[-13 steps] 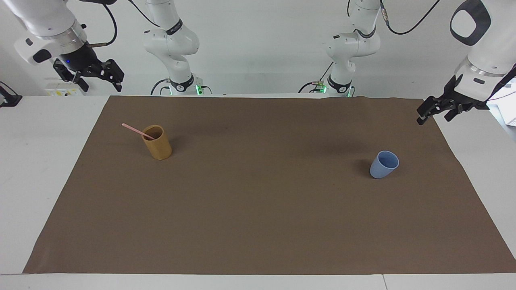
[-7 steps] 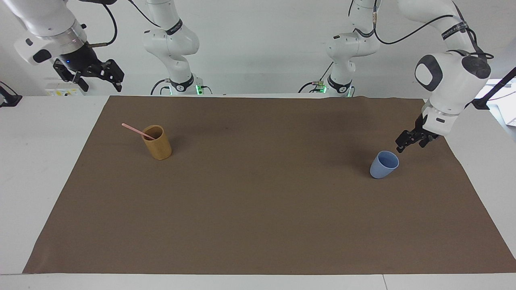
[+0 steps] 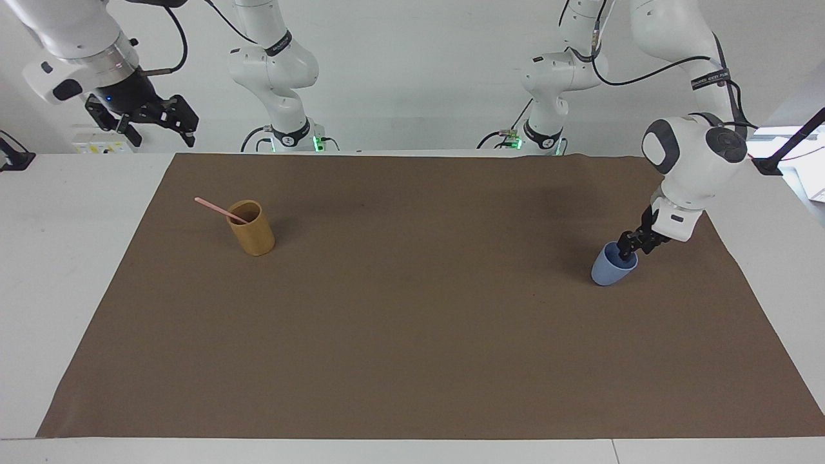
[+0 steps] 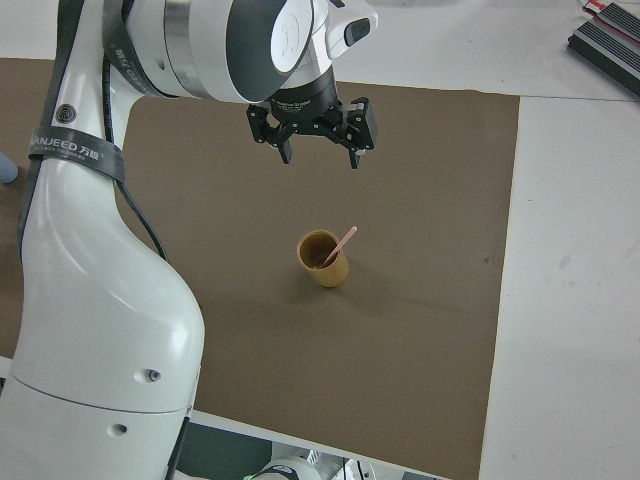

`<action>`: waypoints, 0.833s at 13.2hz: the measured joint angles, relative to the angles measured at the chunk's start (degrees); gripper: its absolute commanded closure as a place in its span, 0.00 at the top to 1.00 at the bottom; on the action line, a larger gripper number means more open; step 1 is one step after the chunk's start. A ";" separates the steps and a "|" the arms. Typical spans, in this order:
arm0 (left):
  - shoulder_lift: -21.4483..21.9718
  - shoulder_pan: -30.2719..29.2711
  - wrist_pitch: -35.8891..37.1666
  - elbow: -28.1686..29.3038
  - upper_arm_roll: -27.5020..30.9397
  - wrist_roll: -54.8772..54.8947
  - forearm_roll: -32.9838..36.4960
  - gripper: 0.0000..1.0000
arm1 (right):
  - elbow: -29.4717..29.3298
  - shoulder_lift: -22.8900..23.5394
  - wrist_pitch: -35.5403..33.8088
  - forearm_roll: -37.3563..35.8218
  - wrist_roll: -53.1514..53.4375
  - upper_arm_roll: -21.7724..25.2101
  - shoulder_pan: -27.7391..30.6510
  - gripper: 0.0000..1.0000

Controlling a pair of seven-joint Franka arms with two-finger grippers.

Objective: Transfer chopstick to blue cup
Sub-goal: 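Grasp the light blue cup with the left gripper and lift it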

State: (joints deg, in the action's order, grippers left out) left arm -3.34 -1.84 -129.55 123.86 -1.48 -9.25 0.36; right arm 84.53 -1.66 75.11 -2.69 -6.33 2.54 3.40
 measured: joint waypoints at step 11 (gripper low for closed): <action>-0.52 24.15 -1.94 -1.30 -0.69 -17.91 -0.02 0.00 | 0.49 -0.04 -0.02 0.01 0.18 0.12 0.11 1.00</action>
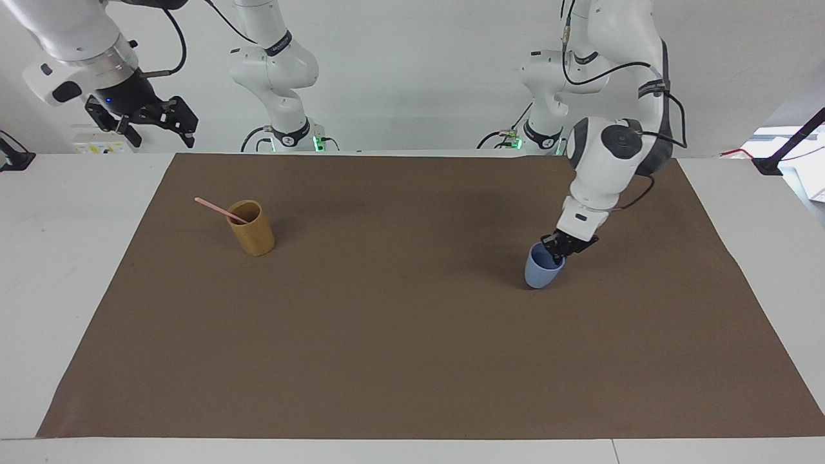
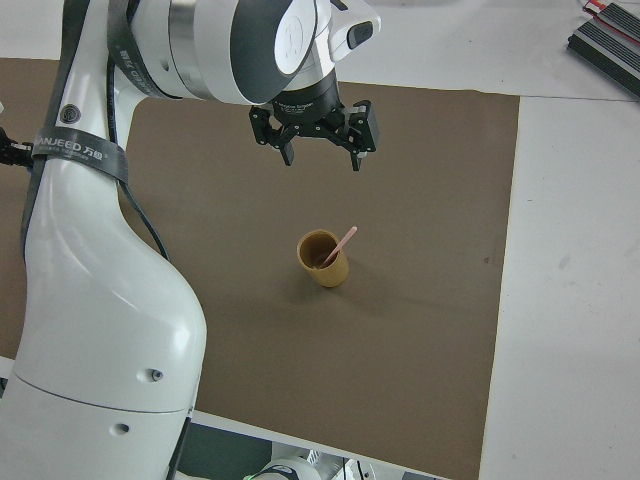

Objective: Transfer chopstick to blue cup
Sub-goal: 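Grasp the light blue cup with the left gripper and lift it, then set the blue cup down mid-table while the right gripper grasps the stick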

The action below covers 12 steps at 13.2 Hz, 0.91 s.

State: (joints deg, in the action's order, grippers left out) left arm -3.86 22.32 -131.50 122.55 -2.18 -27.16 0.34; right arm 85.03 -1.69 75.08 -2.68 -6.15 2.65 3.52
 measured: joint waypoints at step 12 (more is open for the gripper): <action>0.47 6.38 5.90 -6.04 1.17 -10.74 0.00 1.00 | 17.71 1.41 13.28 18.89 -36.25 0.33 16.00 1.00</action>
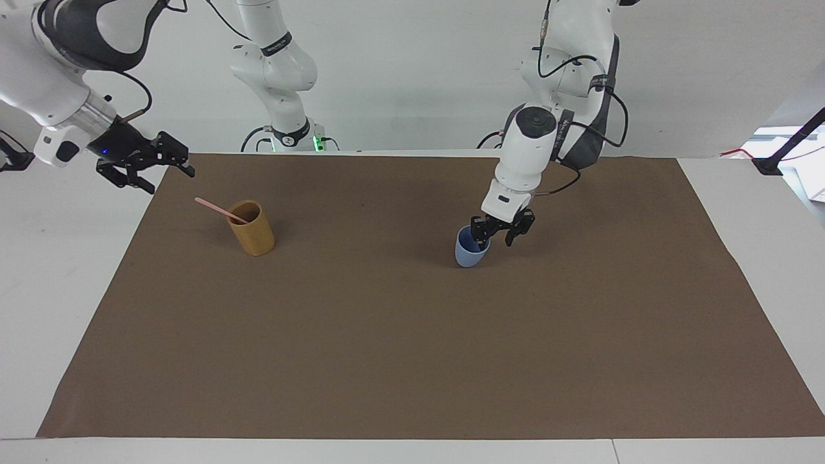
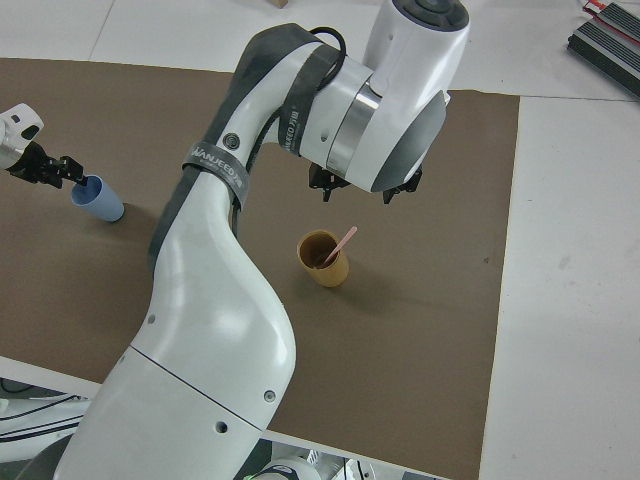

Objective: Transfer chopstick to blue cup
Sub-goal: 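Set the blue cup down mid-table while the right gripper grasps the stick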

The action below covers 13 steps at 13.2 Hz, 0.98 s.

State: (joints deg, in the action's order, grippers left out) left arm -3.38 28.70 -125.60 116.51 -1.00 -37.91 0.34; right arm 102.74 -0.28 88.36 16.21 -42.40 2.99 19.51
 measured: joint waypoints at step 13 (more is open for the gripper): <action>5.02 -32.55 32.86 -22.69 0.08 38.53 2.56 1.00 | 8.67 3.74 2.91 10.88 -10.99 -0.99 2.12 0.80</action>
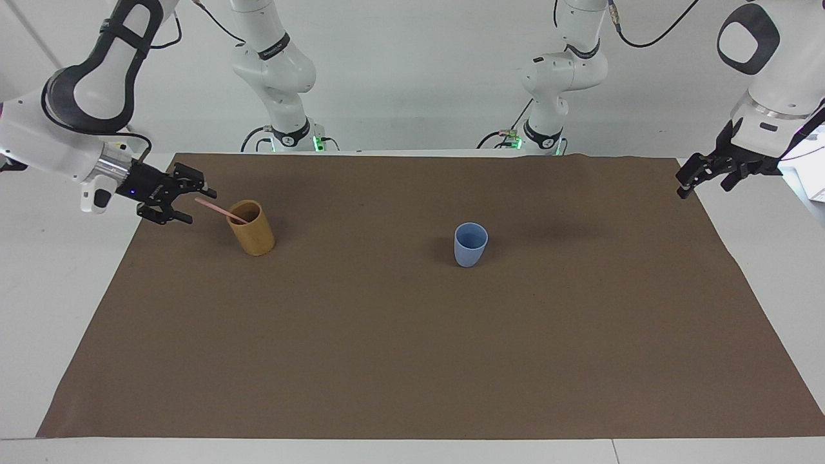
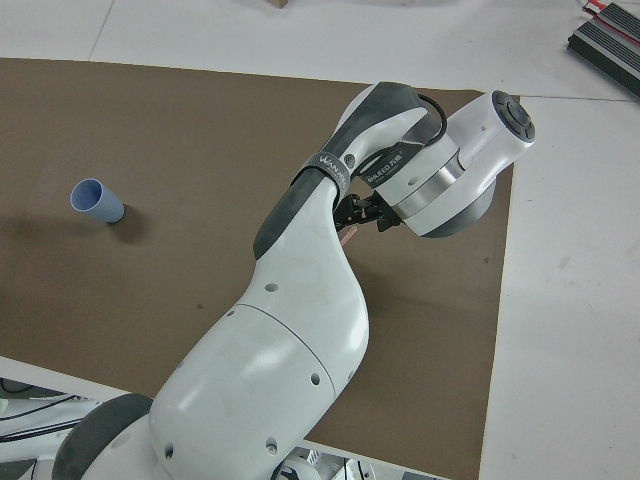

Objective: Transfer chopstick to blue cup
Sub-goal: 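Set the blue cup down mid-table while the right gripper grasps the stick, then pull the pink stick out of the tan cup with the right gripper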

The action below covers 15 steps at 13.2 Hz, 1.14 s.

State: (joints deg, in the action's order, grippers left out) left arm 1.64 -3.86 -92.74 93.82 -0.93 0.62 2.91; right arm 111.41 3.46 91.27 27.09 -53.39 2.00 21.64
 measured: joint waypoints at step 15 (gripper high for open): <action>-3.95 2.71 3.41 -5.40 -0.49 -0.12 -0.01 1.00 | 2.08 -0.99 -0.03 -0.44 -0.02 0.06 -0.06 0.00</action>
State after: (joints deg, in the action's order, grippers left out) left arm -2.31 -1.15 -89.34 88.43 -1.41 0.50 2.90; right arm 113.49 2.47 91.24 26.65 -53.41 2.06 21.58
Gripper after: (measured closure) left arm 0.000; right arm 0.833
